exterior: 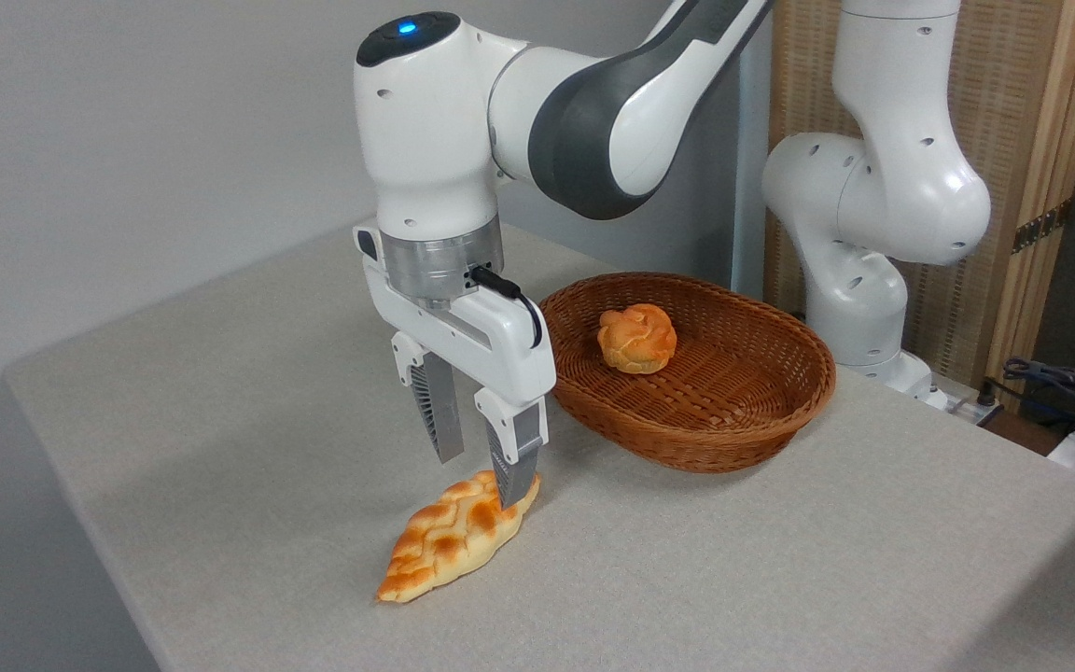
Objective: Put bread into the basket
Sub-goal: 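Align the gripper fingers around the loaf's end and close them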
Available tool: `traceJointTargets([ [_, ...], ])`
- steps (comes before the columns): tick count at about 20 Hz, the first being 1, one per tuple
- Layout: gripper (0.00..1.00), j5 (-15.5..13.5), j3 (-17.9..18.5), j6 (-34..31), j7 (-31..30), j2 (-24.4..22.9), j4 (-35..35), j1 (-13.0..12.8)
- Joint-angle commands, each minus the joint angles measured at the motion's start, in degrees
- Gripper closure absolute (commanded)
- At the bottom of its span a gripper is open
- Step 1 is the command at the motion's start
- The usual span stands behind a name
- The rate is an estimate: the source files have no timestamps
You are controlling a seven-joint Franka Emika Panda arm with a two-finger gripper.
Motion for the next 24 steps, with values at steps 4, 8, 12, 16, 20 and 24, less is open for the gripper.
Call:
traceJointTargets([
  [4, 0.0, -0.19, -0.19, 1.4, -0.65, 1.0, -0.94, 0.12],
  [8, 0.0, -0.01, -0.19, 1.4, -0.48, 1.18, -0.94, 0.12],
  [12, 0.0, 0.43, -0.19, 2.37, -0.04, 2.05, -0.94, 0.12],
  [16, 0.0, 0.43, -0.19, 2.37, -0.12, 2.05, -1.11, 0.12],
  [20, 0.0, 0.43, -0.19, 2.63, -0.04, 2.49, -2.08, 0.12],
  [24, 0.0, 0.43, -0.37, 4.21, -0.21, 3.11, -2.17, 0.12],
])
